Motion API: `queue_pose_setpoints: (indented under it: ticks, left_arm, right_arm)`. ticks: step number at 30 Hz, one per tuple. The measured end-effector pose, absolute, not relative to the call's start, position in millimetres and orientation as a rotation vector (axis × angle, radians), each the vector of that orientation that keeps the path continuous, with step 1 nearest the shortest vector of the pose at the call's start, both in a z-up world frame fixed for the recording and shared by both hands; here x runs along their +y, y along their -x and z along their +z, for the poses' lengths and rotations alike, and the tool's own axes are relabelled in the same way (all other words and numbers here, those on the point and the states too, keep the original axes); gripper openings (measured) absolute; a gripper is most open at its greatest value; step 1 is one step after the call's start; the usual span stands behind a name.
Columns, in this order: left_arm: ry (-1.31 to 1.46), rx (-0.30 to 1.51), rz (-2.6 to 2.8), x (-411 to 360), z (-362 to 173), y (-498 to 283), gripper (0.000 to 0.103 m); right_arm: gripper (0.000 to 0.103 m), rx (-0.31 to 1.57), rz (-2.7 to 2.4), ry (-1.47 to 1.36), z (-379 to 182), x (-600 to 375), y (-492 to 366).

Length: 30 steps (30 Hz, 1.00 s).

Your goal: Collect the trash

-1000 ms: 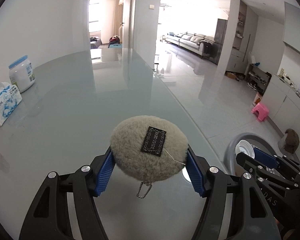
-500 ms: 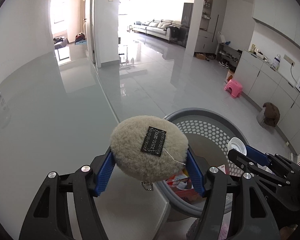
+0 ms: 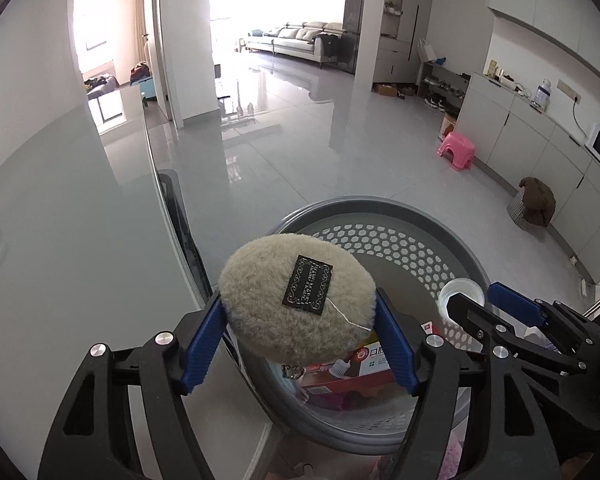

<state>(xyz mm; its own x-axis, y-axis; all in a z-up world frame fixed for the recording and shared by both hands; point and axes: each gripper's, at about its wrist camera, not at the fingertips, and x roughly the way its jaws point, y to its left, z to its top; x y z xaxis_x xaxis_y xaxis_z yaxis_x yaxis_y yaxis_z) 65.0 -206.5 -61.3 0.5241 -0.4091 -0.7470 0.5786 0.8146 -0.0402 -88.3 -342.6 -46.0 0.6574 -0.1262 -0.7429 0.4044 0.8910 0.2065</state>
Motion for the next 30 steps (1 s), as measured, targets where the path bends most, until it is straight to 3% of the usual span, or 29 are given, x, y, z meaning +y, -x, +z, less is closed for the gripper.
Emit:
queue_pose_setpoints:
  ticks: [4,30]
  left_arm:
    - [-0.233,0.825,-0.576,-207.4,-60.7,-60.2,0.077]
    - [-0.243,0.812,-0.552,-203.9,-55.9,-52.0,0.087]
  right_arm:
    - [0.064,0.787,-0.303,-0.399,-43.9,-348.2,93.5]
    - [0.070,0.772,-0.319,-0.430,-42.2,-352.7,113.2]
